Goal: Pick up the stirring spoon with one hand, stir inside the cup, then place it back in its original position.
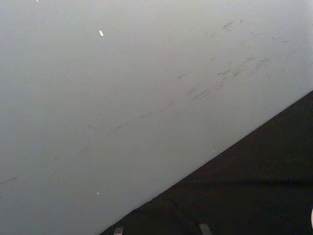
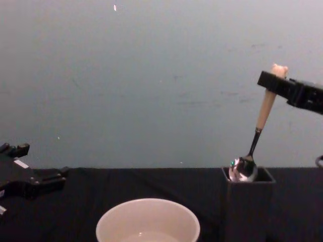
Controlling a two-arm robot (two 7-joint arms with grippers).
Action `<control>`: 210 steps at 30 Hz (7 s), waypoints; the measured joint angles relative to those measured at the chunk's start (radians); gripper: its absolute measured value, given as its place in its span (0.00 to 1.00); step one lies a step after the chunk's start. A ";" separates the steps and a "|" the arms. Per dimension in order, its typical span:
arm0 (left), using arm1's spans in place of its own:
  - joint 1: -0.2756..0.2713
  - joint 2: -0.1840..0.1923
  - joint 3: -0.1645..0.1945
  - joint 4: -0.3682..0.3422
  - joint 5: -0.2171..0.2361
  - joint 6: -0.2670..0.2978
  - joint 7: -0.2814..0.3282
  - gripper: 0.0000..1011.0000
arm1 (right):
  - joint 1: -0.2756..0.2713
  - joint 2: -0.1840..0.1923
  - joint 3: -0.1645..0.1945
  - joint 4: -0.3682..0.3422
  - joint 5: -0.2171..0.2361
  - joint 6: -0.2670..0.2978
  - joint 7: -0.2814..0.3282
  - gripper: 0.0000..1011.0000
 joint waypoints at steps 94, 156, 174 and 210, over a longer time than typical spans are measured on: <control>0.000 0.000 0.000 0.000 0.000 0.000 0.000 0.99 | 0.034 -0.031 -0.040 0.163 -0.041 0.065 0.014 0.99; 0.000 0.000 0.000 0.000 0.000 0.000 0.000 0.99 | -0.046 -0.137 0.036 0.249 -0.501 -0.080 -0.399 0.99; 0.000 0.000 0.000 0.000 0.000 0.000 0.000 0.99 | -0.046 -0.136 0.035 0.247 -0.502 -0.082 -0.400 0.99; 0.000 0.000 0.000 0.000 0.000 0.000 0.000 0.99 | -0.046 -0.136 0.035 0.247 -0.502 -0.081 -0.400 0.99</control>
